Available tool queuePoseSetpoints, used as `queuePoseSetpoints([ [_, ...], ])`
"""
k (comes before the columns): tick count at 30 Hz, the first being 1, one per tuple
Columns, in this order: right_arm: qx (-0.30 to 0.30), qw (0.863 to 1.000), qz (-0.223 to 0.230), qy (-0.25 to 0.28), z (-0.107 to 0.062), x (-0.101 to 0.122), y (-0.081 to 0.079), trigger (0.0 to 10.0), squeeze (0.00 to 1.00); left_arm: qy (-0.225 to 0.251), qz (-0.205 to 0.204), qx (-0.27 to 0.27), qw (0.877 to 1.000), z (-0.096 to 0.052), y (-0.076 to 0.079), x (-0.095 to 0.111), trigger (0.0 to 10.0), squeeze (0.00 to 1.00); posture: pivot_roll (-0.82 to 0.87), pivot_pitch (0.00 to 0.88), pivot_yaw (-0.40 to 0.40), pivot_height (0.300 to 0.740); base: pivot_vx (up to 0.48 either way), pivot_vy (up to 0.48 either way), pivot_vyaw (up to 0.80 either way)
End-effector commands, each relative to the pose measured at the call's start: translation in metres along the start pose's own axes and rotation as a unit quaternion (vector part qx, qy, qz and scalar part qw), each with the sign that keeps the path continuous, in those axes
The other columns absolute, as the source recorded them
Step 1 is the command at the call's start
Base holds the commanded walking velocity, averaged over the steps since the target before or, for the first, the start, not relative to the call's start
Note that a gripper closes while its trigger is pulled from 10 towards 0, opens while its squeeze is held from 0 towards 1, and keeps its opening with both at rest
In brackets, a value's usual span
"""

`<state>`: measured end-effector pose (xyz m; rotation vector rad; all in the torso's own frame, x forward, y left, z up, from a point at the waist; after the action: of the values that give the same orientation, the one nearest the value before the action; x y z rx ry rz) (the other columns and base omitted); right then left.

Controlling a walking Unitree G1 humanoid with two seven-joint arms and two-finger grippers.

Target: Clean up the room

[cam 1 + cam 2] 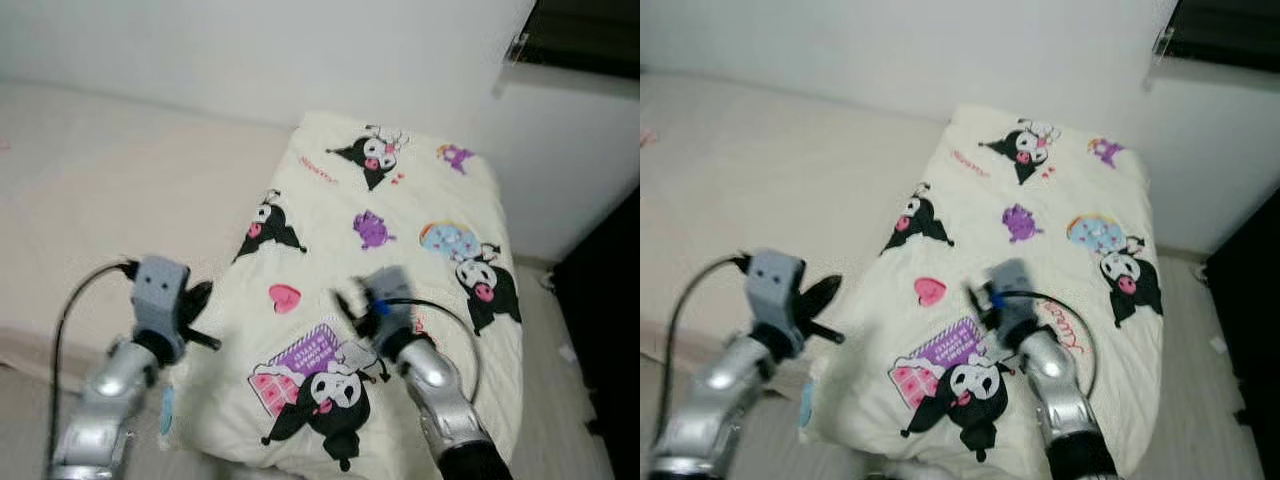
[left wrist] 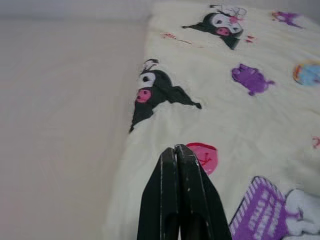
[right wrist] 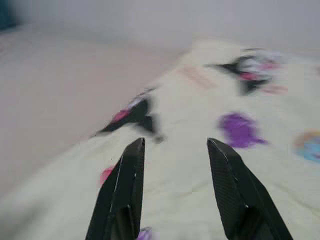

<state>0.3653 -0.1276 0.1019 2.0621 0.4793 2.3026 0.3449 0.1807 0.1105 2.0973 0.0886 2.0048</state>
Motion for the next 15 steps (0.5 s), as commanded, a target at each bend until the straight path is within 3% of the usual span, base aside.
queuePoseSetpoints([
  [1, -0.034, 0.999, 0.02, -0.011, -0.006, -0.006, 0.012, 10.0, 0.0, -0.001, -0.015, 0.03, 0.999, -0.001, -0.01, -0.003, 10.0, 0.0, 0.01, 0.033, 0.002, 0.74, 0.0, 0.0, 0.0],
  [3, -0.064, 0.998, 0.005, -0.011, -0.018, -0.01, 0.021, 10.0, 0.0, -0.002, -0.027, 0.064, 0.998, 0.004, -0.016, -0.012, 10.0, 0.0, -0.01, 0.0, 0.015, 0.74, 0.0, 0.0, 0.0],
  [6, -0.071, 0.997, -0.002, -0.014, -0.022, -0.012, 0.022, 10.0, 0.0, -0.005, -0.025, 0.072, 0.997, 0.006, -0.015, -0.014, 10.0, 0.0, -0.01, 0.0, 0.019, 0.74, 0.0, 0.0, 0.0],
  [12, -0.077, 0.996, -0.019, -0.041, -0.024, -0.018, 0.02, 10.0, 0.0, -0.005, -0.026, 0.066, 0.997, 0.018, 0.0, -0.015, 10.0, 0.0, -0.03, 0.0, 0.022, 0.74, 0.0, 0.0, 0.0],
  [15, -0.08, 0.995, -0.016, -0.052, -0.024, -0.02, 0.021, 10.0, 0.0, -0.021, -0.004, 0.059, 0.998, 0.019, 0.006, -0.022, 10.0, 0.0, -0.02, 0.0, 0.021, 0.74, 0.0, 0.0, 0.8],
])
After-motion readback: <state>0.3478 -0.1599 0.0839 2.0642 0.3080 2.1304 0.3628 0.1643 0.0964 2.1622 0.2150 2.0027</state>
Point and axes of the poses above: a point about 5 cm out from each wrist's last joint towards the gripper, its own z axis pointing out of the wrist towards the gripper, its own x axis along the axis of the wrist's last joint, y = z × x, the point moved 6 cm from there along z, pointing out of the wrist towards the gripper, and after that the axes turned 14 degrees about -z, right-handed, at the moved point
